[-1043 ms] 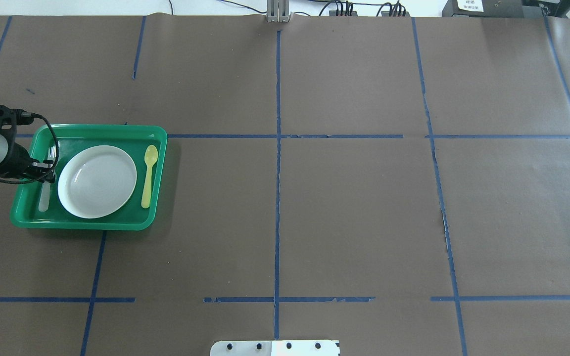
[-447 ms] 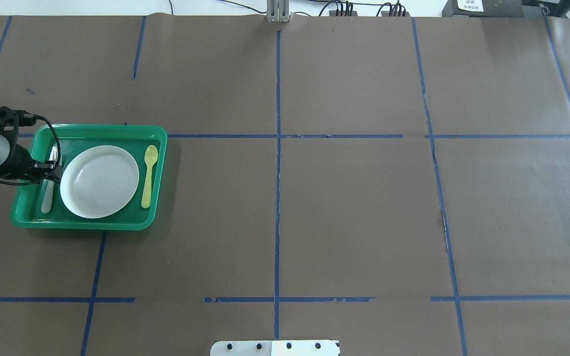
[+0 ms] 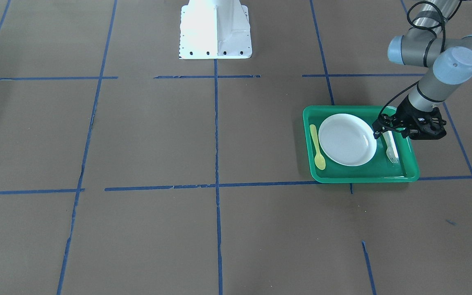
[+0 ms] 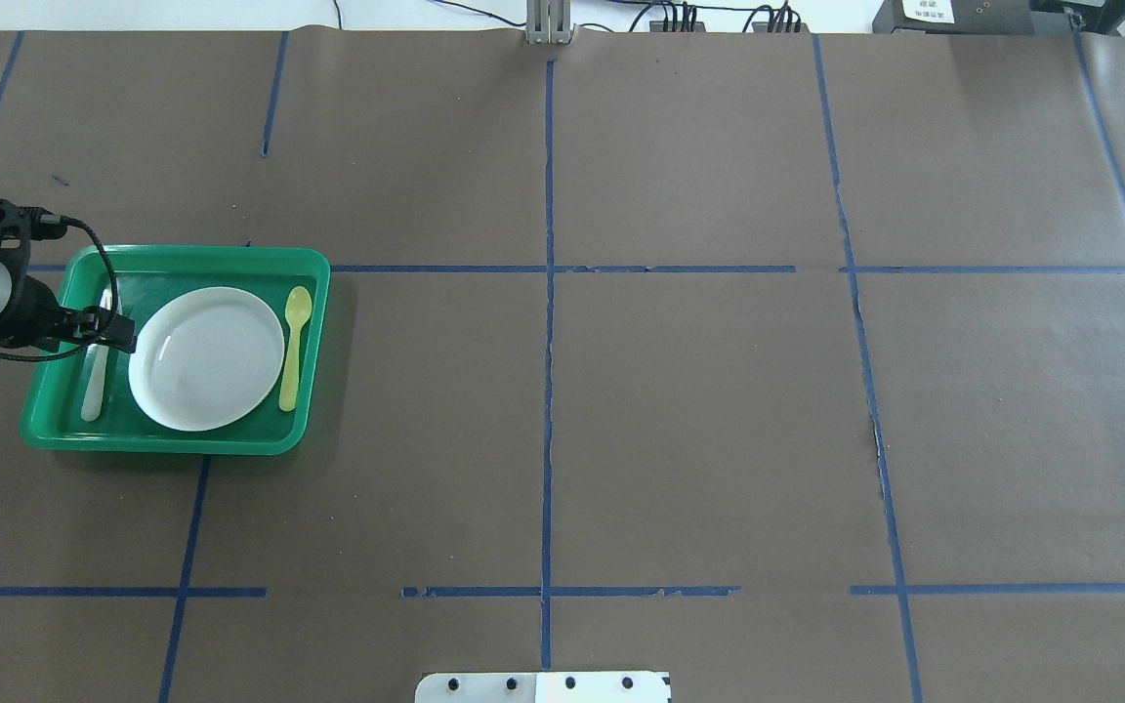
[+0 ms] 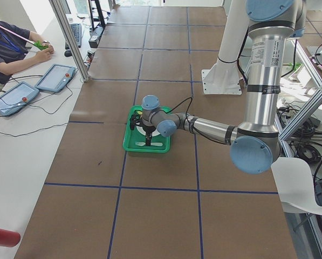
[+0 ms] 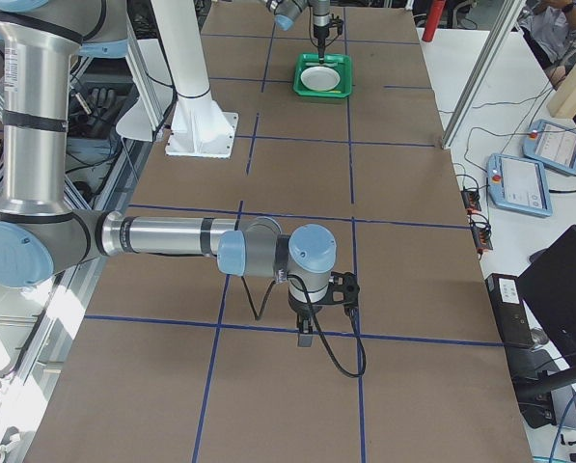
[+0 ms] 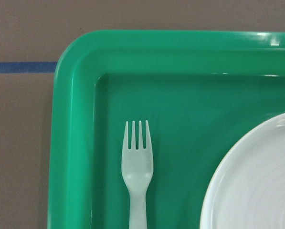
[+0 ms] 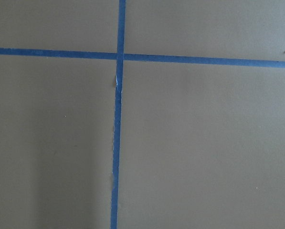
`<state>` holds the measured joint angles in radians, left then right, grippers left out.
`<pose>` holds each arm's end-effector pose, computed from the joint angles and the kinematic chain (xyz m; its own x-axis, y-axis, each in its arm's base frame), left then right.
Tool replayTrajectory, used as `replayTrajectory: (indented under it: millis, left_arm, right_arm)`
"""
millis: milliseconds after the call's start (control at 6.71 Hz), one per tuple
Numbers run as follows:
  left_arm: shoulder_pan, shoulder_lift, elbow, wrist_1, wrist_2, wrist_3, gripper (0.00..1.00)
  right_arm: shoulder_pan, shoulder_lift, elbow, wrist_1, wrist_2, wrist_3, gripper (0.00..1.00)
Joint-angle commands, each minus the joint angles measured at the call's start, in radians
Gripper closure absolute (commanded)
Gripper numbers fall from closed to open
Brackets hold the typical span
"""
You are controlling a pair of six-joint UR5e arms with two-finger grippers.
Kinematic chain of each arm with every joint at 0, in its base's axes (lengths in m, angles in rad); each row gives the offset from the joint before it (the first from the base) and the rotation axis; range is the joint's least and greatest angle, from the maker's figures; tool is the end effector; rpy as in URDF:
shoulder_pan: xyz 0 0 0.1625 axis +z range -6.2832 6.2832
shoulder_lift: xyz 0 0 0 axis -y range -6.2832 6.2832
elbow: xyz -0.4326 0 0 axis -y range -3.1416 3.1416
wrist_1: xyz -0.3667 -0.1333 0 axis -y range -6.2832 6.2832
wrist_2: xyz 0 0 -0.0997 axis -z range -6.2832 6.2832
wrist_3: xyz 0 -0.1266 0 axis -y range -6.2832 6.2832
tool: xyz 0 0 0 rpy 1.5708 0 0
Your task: Place fork
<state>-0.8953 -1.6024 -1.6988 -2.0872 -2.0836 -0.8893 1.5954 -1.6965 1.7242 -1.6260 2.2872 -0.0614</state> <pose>0.2712 -0.4523 0.5603 0.6863 0.0214 -0.7270 0.0718 0.9927 0.0969 0.0602 -0.4080 0.6797 0.7536 -0.0248 0.6569 0.0217 0.9997 0.0128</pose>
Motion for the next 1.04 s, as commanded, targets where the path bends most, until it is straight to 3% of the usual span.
replayTrajectory:
  millis: [0, 149, 447, 596, 894]
  left_arm:
    - [-0.025, 0.001, -0.103, 0.053, 0.0, 0.003, 0.0]
    - [-0.099, 0.002, -0.157, 0.073, -0.001, 0.029, 0.0]
    - [-0.286, 0.004, -0.167, 0.123, -0.012, 0.442, 0.0]
    - [-0.356, -0.007, -0.16, 0.23, -0.118, 0.54, 0.0]
    - [-0.523, -0.01, -0.11, 0.454, -0.171, 0.914, 0.0]
  right_arm:
    - [0.0, 0.0, 0.0, 0.0, 0.0, 0.0, 0.0]
    - [0.0, 0.0, 0.0, 0.0, 0.0, 0.0, 0.0]
    - [0.0, 0.0, 0.0, 0.0, 0.0, 0.0, 0.0]
    - [0.0, 0.0, 0.0, 0.0, 0.0, 0.002, 0.0]
    - [0.0, 0.0, 0.0, 0.0, 0.0, 0.002, 0.0]
